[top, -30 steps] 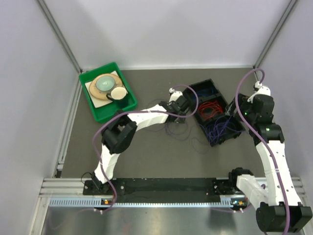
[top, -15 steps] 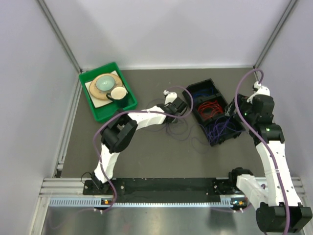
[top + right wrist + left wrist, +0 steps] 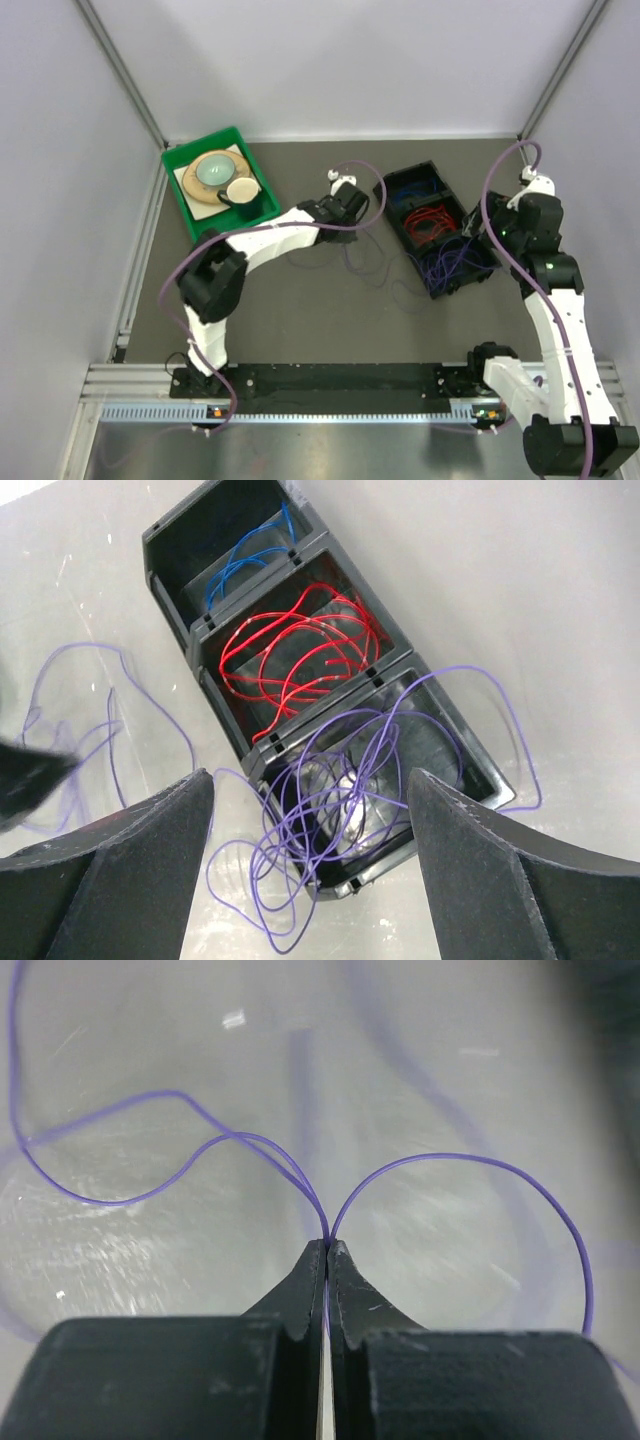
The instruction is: Untangle the cables
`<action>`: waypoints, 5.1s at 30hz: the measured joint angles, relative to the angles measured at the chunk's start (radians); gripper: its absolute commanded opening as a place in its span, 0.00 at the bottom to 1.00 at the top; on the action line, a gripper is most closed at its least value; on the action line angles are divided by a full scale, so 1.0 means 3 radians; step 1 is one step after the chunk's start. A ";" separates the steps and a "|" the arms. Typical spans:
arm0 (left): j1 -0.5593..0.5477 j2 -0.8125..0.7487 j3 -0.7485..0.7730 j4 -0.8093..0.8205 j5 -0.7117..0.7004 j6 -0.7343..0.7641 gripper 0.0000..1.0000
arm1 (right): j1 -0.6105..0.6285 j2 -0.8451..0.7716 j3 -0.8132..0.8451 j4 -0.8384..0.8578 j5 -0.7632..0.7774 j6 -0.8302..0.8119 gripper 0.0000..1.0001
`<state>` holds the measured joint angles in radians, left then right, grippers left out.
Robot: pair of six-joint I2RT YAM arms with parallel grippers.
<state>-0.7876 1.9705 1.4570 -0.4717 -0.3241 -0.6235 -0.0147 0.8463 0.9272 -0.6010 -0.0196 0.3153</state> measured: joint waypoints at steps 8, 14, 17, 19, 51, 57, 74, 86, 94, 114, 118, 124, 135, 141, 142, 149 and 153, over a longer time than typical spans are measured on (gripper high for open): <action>-0.0275 -0.0693 0.0538 0.0023 0.0732 0.0244 0.00 | 0.0000 -0.0184 0.0132 -0.0061 0.0201 0.0003 0.77; -0.0543 -0.0674 0.0933 0.0120 0.1410 0.0228 0.00 | -0.0113 -0.0465 0.0146 -0.0074 0.0290 0.0080 0.77; -0.0595 -0.0576 0.1040 0.0217 0.1685 0.0159 0.00 | -0.0235 -0.0546 0.0148 -0.0088 0.0314 0.0139 0.76; -0.0599 -0.0477 0.1090 0.0276 0.1802 0.0117 0.00 | -0.0292 -0.0594 0.0168 -0.0132 0.0329 0.0188 0.76; -0.0843 0.1952 0.2524 0.0394 0.1820 0.0010 0.24 | -0.0312 -0.0659 0.0622 -0.0341 0.0395 0.0336 0.74; -0.0888 0.1953 0.2524 0.0397 0.1835 0.0123 0.45 | -0.0312 -0.0613 0.0548 -0.0319 0.0310 0.0327 0.75; -0.0886 0.1052 0.2379 -0.0064 0.1706 0.0533 0.64 | -0.0312 -0.0521 0.0490 -0.0312 0.0247 0.0289 0.78; -0.0819 0.0309 0.1242 -0.0103 0.1522 0.0576 0.76 | -0.0312 -0.0413 0.0223 -0.0281 0.0058 0.0145 0.84; -0.0022 -0.1132 -0.0067 0.0113 0.1439 0.0314 0.76 | 0.0370 -0.0296 -0.0183 -0.0267 -0.0045 0.0053 0.84; 0.0996 -0.2017 -0.1180 0.0266 0.1265 -0.0137 0.75 | 0.2243 0.1947 -0.0261 0.0292 0.0352 -0.0437 0.75; 0.0996 -0.2017 -0.1203 0.0270 0.1294 -0.0137 0.75 | 0.2249 0.2080 -0.0248 0.0412 0.0326 -0.0504 0.74; 0.0996 -0.2017 -0.1208 0.0296 0.1319 -0.0139 0.74 | 0.2290 0.2300 -0.0247 0.0636 0.0320 -0.0519 0.53; 0.0996 -0.2017 -0.1226 0.0356 0.1362 -0.0159 0.73 | 0.2296 0.2104 -0.0256 0.0662 0.0476 -0.0379 0.00; 0.0996 -0.2012 -0.1226 0.0398 0.1436 -0.0158 0.73 | 0.2279 0.0942 -0.0093 0.0340 0.0785 -0.0352 0.00; 0.0996 -0.2004 -0.1226 0.0416 0.1475 -0.0159 0.73 | 0.2253 0.0792 -0.0019 0.0295 0.0821 -0.0354 0.00; 0.0782 -0.1609 -0.1197 0.0577 0.1728 -0.0164 0.71 | 0.1619 0.0261 0.0228 0.0229 0.0772 -0.0431 0.00; 0.0469 -0.1200 -0.1077 0.0607 0.1836 -0.0164 0.72 | 0.1134 0.0337 0.0061 0.0350 0.0565 -0.0435 0.00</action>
<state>-0.6468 1.6104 1.1339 -0.2897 0.2268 -0.6727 0.3256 0.9474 0.9455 -0.4961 0.1497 0.1848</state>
